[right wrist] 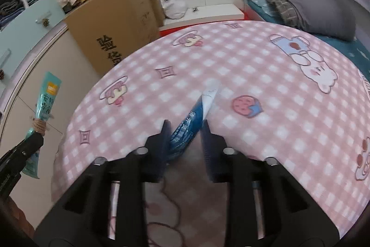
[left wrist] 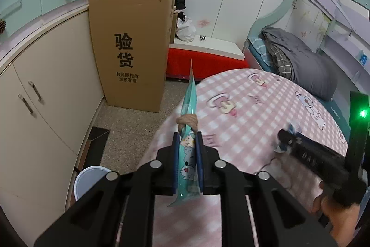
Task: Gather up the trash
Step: 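Grasp the teal tube snack with the left gripper while the right grasps the blue-white tube, then carry both tubes to the wastebasket and open both grippers over it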
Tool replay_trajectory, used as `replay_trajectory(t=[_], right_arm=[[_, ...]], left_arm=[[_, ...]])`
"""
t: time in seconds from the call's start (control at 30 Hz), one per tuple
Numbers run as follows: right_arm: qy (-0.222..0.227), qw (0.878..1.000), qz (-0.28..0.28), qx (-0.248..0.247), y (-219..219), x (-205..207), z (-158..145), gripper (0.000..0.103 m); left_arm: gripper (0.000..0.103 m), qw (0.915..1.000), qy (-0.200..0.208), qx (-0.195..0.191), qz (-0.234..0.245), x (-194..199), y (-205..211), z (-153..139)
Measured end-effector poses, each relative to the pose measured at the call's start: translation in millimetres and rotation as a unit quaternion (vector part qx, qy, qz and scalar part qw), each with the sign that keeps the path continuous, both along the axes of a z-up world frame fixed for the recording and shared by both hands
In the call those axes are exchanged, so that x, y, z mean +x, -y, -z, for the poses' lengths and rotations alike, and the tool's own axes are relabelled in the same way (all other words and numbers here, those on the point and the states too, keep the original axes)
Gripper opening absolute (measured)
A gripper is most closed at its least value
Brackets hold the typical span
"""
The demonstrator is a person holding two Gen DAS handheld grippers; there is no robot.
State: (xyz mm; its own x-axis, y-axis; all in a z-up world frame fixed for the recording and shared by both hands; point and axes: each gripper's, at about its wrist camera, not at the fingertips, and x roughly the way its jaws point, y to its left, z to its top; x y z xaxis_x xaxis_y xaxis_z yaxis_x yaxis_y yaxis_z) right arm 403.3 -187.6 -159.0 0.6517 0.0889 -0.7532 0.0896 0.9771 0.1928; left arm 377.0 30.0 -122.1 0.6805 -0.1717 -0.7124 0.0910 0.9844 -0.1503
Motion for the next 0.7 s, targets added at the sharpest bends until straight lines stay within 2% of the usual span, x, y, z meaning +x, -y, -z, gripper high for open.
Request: replay_trajectory(t=[0.1, 0.27, 0.53, 0.7], right_arm=[[0.005, 1.000, -0.018, 0.009, -15.3, -3.3, -1.9, 0.012], [0.014, 0.998, -0.053, 0.027, -53.6, -9.7, -11.2, 0.012], [0.037, 0.987, -0.146, 0.053, -155.7, -27.7, -29.8, 0.012], [0.032, 0.977, -0.201, 0.061, -215.6, -34.6, -23.4, 0.012]], left_arm=[[0.012, 1.0000, 0.001, 0.000, -0.005, -5.9, -23.7, 3.9], [0.012, 0.9995, 0.008, 0.011, -0.030, -16.6, -55.6, 9.0], [0.012, 0.9971, 0.014, -0.003, -0.075, -42.9, -125.2, 18.6], [0.012, 0.9938, -0.003, -0.008, -0.111, -57.2, -175.9, 36.0]])
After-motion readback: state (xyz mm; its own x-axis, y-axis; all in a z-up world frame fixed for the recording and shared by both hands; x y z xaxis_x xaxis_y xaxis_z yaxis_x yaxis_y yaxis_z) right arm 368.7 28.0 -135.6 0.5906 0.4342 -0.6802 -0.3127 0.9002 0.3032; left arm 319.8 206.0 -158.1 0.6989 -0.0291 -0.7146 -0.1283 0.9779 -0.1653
